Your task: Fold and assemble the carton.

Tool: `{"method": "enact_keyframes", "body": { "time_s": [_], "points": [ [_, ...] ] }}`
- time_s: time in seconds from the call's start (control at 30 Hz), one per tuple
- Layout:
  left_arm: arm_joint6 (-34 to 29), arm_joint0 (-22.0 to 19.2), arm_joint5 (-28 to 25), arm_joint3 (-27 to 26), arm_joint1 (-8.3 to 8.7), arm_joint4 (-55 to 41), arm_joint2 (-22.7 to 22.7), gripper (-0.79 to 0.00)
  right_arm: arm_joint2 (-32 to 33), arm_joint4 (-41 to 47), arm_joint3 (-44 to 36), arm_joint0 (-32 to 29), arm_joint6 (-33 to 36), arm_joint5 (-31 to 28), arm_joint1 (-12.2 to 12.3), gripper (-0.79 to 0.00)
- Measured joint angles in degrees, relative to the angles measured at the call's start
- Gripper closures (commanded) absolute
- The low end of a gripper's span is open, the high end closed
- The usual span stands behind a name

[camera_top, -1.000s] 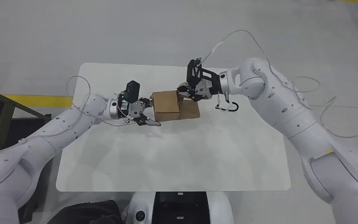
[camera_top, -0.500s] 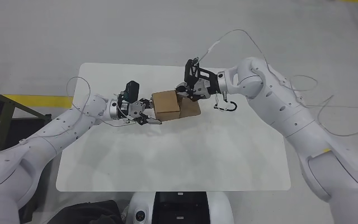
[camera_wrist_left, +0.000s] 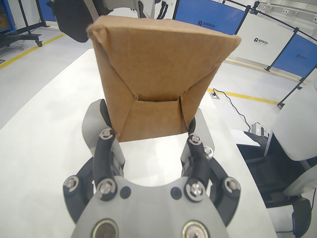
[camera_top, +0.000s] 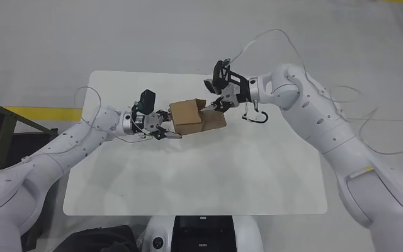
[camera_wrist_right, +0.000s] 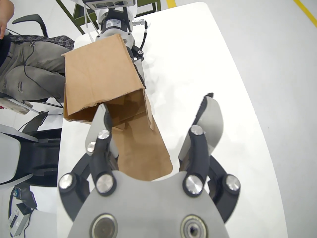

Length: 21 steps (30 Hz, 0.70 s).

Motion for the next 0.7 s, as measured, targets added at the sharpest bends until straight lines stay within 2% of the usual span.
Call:
{"method": "enact_keyframes", "body": {
  "time_s": [0.13,0.3,0.33,0.37,0.4,0.43,0.7],
  "points": [
    [0.00,0.14,0.00,0.18,0.21,-1.91,0.24,-0.369,2.72,-1.48,-0.17,-2.54,-1.99,-1.66,1.38,-0.785],
    [0.00,0.49,0.00,-0.43,0.50,-2.12,0.30,-0.366,3.15,-1.98,-2.39,-4.99,-2.13,-2.78,2.34,-0.785],
    [0.00,0.57,0.00,-0.69,0.58,-1.98,0.30,-0.366,3.39,-2.08,-2.03,-5.28,-2.66,-2.75,2.50,-0.610],
    [0.00,0.63,0.00,-0.92,0.63,-1.87,0.30,-0.366,3.68,-2.19,-1.49,-5.48,-3.32,-2.70,2.56,-0.268],
    [0.00,0.69,0.00,-1.16,0.68,-1.72,0.29,-0.366,4.01,-2.33,-0.80,-5.69,-4.12,-2.45,2.59,-0.040],
    [0.00,0.78,0.00,-1.48,0.76,-1.46,0.29,-0.366,4.38,-2.50,0.05,-5.94,-5.23,-1.91,2.56,0.000],
    [0.00,1.15,0.00,-3.14,1.23,0.44,0.29,-0.366,5.36,-4.53,3.34,-6.34,-10.83,-1.83,1.91,0.000]
  ]
}}
